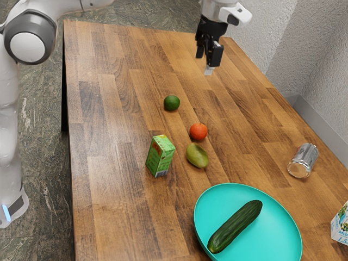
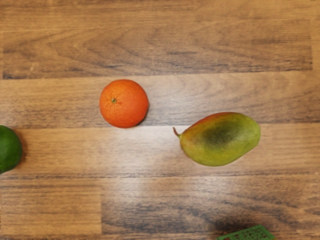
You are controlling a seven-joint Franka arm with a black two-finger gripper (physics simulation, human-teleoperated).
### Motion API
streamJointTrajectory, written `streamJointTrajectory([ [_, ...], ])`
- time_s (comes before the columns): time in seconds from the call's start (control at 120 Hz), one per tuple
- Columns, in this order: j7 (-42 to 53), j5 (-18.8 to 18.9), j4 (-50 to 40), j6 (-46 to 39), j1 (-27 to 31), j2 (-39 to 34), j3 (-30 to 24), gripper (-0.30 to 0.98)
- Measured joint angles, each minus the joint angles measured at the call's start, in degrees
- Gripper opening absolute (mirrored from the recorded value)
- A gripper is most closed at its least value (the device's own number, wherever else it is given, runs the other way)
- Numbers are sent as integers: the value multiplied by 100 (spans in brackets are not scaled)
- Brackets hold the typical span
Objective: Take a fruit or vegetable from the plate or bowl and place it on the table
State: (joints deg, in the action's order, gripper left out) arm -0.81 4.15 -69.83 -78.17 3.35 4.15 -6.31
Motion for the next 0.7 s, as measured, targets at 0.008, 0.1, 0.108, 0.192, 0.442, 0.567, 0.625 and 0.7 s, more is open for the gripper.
streamJointTrajectory([
  [0.008,-2,0,0,1,6,0,-1,67],
  [0.1,-22,-12,1,2,46,63,-8,67],
  [0.108,-25,-14,1,0,49,75,-11,67],
  [0.192,-46,-25,42,-68,47,282,-79,67],
  [0.442,-145,-29,-1034,-482,-1054,-304,94,67],
  [0.567,-628,-114,-1532,-750,-1358,-510,150,67],
  [0.625,-894,-150,-1560,-830,-1446,-466,140,67],
  [0.7,-1229,-206,-1539,-926,-1537,-381,117,67],
])
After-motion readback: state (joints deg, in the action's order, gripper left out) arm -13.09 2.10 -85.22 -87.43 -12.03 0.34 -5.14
